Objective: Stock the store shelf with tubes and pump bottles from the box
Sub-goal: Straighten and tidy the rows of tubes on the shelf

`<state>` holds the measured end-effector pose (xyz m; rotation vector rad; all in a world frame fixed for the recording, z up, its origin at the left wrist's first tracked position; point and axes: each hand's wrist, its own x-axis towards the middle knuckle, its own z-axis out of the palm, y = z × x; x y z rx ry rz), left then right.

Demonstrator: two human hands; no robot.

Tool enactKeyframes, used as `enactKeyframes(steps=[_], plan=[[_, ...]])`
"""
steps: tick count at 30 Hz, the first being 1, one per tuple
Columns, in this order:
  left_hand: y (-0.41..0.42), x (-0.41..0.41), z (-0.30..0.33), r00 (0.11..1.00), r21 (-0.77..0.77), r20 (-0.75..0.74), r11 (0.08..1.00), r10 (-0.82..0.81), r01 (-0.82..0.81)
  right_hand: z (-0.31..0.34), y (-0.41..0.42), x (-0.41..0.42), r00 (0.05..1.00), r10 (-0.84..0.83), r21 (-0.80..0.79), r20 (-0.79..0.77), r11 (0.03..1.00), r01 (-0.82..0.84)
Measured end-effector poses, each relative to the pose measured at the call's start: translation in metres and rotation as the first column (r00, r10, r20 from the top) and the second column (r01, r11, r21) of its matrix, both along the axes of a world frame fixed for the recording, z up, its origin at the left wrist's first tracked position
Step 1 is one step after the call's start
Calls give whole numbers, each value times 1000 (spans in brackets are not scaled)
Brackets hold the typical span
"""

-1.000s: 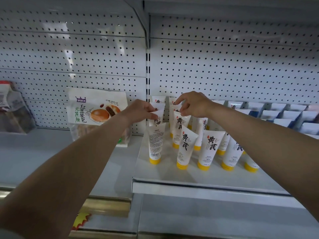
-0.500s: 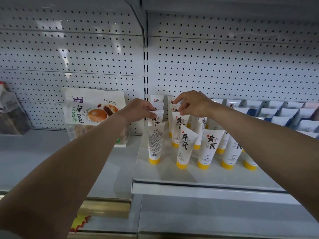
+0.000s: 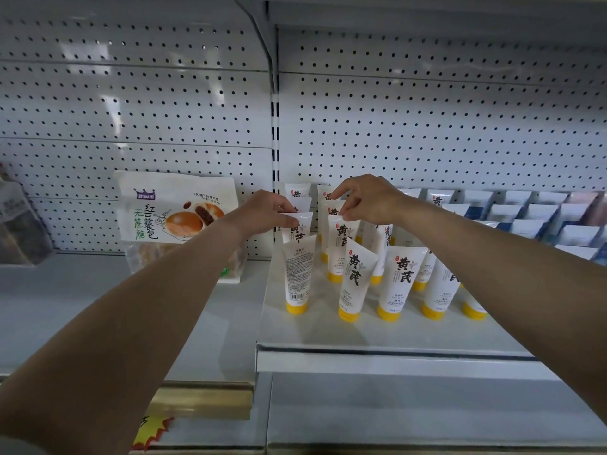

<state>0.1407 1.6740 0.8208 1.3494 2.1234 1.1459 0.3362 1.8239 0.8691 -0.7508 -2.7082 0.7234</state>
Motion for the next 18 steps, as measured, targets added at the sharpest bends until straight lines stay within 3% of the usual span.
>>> enactKeyframes(steps=[8, 18], plan=[[-7, 6, 2, 998, 44, 61, 999, -27, 24, 3, -9, 10, 993, -70, -23, -99, 997, 68], [-34, 31, 27, 973, 222, -9, 949, 233, -225, 22, -24, 43, 988, -47, -42, -146, 998, 41]])
